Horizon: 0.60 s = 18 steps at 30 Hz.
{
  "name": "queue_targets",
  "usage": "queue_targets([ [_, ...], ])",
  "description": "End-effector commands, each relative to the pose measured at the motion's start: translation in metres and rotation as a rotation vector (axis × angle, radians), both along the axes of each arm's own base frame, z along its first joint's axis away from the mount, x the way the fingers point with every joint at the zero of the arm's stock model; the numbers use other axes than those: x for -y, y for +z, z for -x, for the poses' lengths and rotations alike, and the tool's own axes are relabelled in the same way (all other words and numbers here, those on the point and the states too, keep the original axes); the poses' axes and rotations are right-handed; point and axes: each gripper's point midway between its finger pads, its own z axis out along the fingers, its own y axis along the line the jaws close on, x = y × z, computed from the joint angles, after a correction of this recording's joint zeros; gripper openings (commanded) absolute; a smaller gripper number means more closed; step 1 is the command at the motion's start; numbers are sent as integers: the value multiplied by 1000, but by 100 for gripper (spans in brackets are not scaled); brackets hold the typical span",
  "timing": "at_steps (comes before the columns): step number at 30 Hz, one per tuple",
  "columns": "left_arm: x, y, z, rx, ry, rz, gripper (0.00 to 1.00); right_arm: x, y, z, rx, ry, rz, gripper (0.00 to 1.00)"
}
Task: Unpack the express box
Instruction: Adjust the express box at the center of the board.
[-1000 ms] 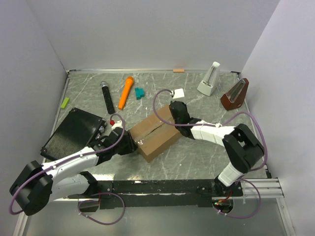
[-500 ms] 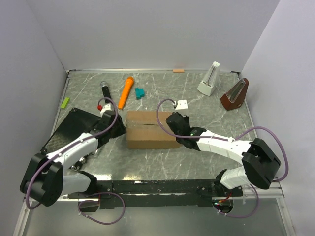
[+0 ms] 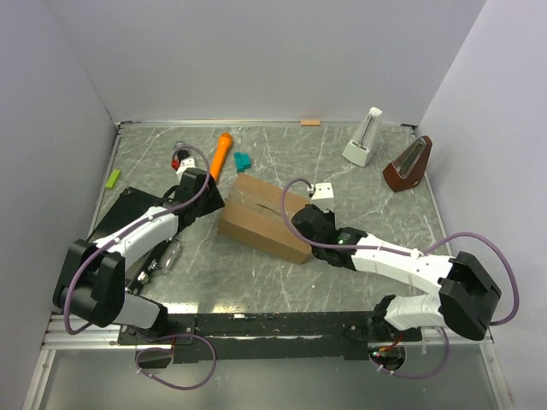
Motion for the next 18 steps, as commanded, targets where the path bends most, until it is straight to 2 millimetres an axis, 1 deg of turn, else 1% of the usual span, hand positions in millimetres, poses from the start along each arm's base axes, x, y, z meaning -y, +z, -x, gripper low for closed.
queue_targets([
  [1, 2, -12, 17, -57, -9, -21, 71, -21, 13, 9, 4, 61, -143, 0],
  [3, -2, -15, 18, -67, -3, -45, 77, -15, 20, 9, 23, 53, -140, 0],
  [5, -8, -16, 17, -70, 17, -69, 82, -11, 31, 8, 50, 50, -147, 0],
  [7, -17, -10, 15, -58, 63, -99, 88, -5, 41, 9, 69, 38, -137, 0],
  [10, -29, 10, 10, -5, 112, -125, 96, 4, 58, 9, 111, 36, -126, 0],
  [12, -30, 21, 7, 27, 112, -121, 98, 9, 64, 8, 128, 33, -121, 0],
  [15, -32, 32, 7, 38, 118, -126, 98, 17, 64, 10, 129, 17, -107, 0],
  [17, -33, 46, 10, 62, 118, -116, 96, 25, 68, 12, 131, -8, -116, 0],
  [18, -30, 57, 12, 95, 105, -83, 96, 27, 76, 15, 153, -5, -151, 0],
])
